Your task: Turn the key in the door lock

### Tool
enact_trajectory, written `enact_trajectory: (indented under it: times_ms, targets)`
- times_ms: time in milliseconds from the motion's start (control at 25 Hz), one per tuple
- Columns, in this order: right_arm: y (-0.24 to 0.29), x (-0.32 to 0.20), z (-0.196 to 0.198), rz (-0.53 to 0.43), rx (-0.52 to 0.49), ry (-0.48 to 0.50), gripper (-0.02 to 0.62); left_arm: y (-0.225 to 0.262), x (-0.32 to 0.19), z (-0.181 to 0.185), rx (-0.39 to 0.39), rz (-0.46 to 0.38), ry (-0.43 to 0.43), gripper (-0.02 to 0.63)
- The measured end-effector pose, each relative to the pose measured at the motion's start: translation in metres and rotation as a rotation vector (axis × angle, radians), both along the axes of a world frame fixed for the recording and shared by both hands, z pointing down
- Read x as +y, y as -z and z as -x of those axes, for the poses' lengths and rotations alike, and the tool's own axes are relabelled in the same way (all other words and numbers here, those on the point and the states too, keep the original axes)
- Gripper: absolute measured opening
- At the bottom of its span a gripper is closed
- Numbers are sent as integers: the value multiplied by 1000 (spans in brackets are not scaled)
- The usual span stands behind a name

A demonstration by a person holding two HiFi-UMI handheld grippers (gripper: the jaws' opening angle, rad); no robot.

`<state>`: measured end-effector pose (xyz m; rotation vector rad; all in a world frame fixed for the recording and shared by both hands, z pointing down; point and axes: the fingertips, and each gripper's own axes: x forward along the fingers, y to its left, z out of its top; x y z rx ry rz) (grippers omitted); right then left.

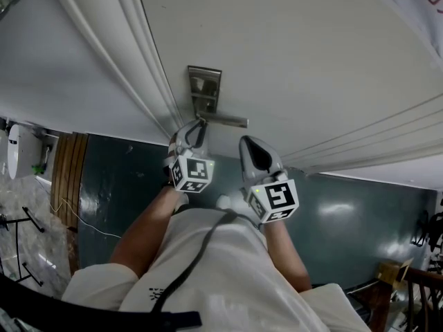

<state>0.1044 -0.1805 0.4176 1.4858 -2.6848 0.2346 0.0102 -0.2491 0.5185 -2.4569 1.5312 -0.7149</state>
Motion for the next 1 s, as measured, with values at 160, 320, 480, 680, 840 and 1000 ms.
enact_trajectory:
  times_ms: [160,320,480,680,840,1000]
  targets:
    - [-1,0,0,5,0,3,8,0,-1,2,121,68,43,66]
    - [0,1,-2,5,-10,2,8,-1,0,2,193,115,53,66]
    - [-3,2,-2,10,-15,3,8,6,-2,3,241,130,52,61]
    - [-2,2,-3,9,-17,0,8,6,-3,5,300,160,55,58]
    - [-1,2,-3,3,-15,3,8,6,-3,5,358,186,59,58]
    - [2,2,-2,-2,-13,7,8,9,-2,5,422,208,64,55]
